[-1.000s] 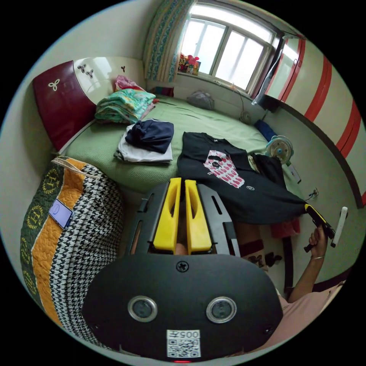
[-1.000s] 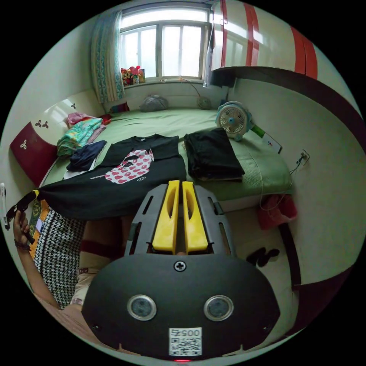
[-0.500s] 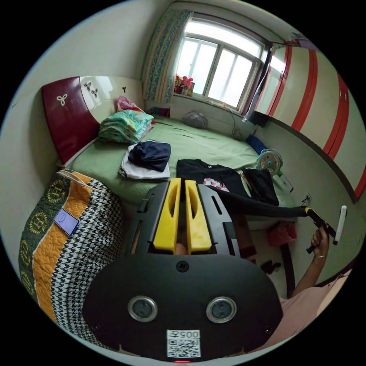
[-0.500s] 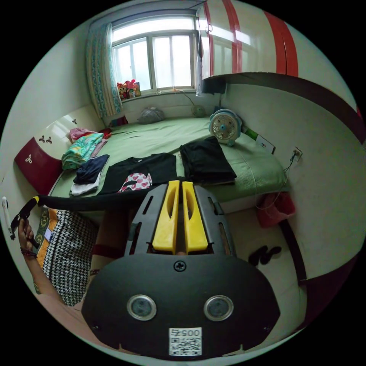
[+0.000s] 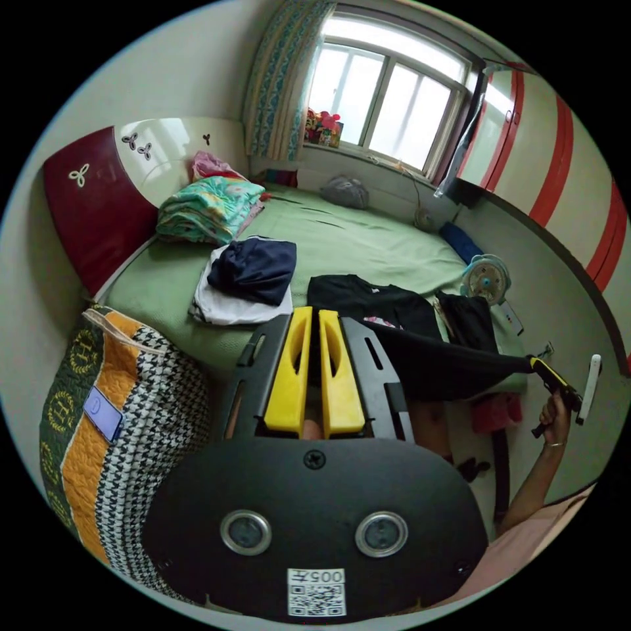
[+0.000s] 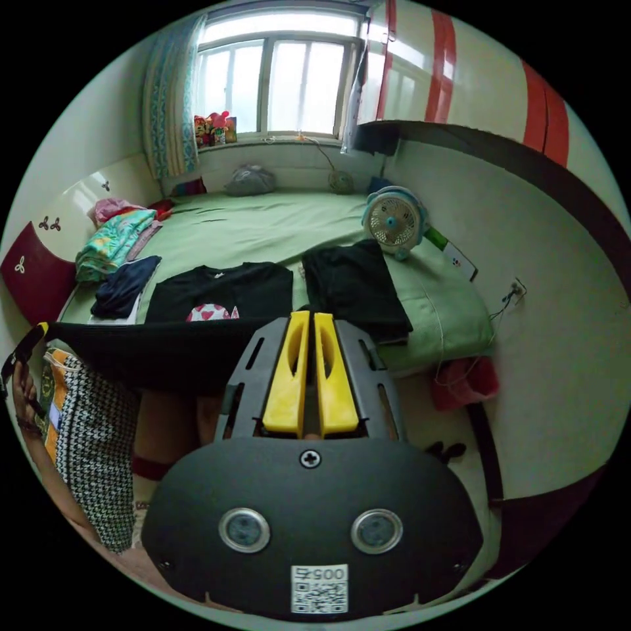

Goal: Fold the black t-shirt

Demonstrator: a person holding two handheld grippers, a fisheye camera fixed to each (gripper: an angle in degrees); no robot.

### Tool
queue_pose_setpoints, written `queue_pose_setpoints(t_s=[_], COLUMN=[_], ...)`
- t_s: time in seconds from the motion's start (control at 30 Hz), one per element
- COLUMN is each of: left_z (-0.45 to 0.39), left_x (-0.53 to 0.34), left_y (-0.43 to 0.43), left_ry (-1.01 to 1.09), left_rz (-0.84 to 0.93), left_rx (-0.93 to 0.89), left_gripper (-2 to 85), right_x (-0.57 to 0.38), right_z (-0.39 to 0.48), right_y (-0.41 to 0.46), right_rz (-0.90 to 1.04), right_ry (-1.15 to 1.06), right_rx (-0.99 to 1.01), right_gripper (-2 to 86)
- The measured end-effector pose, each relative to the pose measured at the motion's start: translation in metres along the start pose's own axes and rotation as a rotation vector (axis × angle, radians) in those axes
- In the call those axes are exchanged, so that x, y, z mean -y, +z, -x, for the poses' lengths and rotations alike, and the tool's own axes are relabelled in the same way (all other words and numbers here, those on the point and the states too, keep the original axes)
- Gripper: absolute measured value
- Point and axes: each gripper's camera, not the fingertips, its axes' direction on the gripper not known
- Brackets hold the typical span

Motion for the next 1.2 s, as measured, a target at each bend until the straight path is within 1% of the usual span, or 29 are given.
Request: queue_pose_setpoints(t_s=[0.17,0.3,0.4,0.47,0.5,0.53,0.6,0.67,0.7,0.77,0.87,0.97,1.1,1.2], left_z=[-0.007,-0.017,-0.023,-0.025,-0.025,-0.025,-0.022,-0.019,-0.018,-0.020,-0.024,-0.029,-0.038,-0.042], left_x=[0.068,0.135,0.179,0.201,0.214,0.225,0.238,0.245,0.246,0.244,0.233,0.219,0.202,0.193], left_y=[0.069,0.146,0.212,0.258,0.290,0.323,0.370,0.405,0.421,0.438,0.456,0.471,0.493,0.510], left_ry=[0.014,0.048,0.044,0.027,0.014,0.016,-0.008,-0.031,-0.031,-0.006,0.048,0.072,0.111,0.100], left_rz=[0.016,0.051,0.094,0.130,0.150,0.176,0.227,0.268,0.272,0.278,0.293,0.325,0.383,0.417], left_rx=[0.001,0.026,0.067,0.082,0.095,0.129,0.199,0.200,0.173,0.141,0.093,0.056,0.055,0.064], left_gripper=[3.2,3.2,3.3,3.8,4.5,5.5,6.5,6.4,6.1,6.0,6.0,5.9,5.9,5.8], right_x=[0.068,0.122,0.170,0.204,0.211,0.224,0.236,0.241,0.240,0.234,0.226,0.227,0.227,0.215], right_z=[0.022,0.039,0.057,0.069,0.072,0.079,0.090,0.100,0.101,0.099,0.086,0.068,0.053,0.052], right_y=[0.061,0.112,0.169,0.227,0.243,0.278,0.328,0.383,0.391,0.398,0.387,0.374,0.361,0.359], right_rz=[0.007,0.001,0.026,0.083,0.105,0.147,0.192,0.297,0.302,0.233,0.137,0.091,0.085,0.147], right_ry=[-0.024,-0.044,-0.059,-0.032,-0.027,-0.009,-0.022,-0.037,-0.041,-0.052,-0.042,-0.022,-0.033,-0.101], right_rx=[-0.039,-0.076,-0.105,-0.098,-0.098,-0.102,-0.109,-0.130,-0.127,-0.114,-0.028,0.014,0.053,0.124], right_gripper=[-1.6,-1.6,-1.5,-1.1,-0.8,0.0,2.6,5.8,5.9,6.9,9.1,10.4,10.0,9.0])
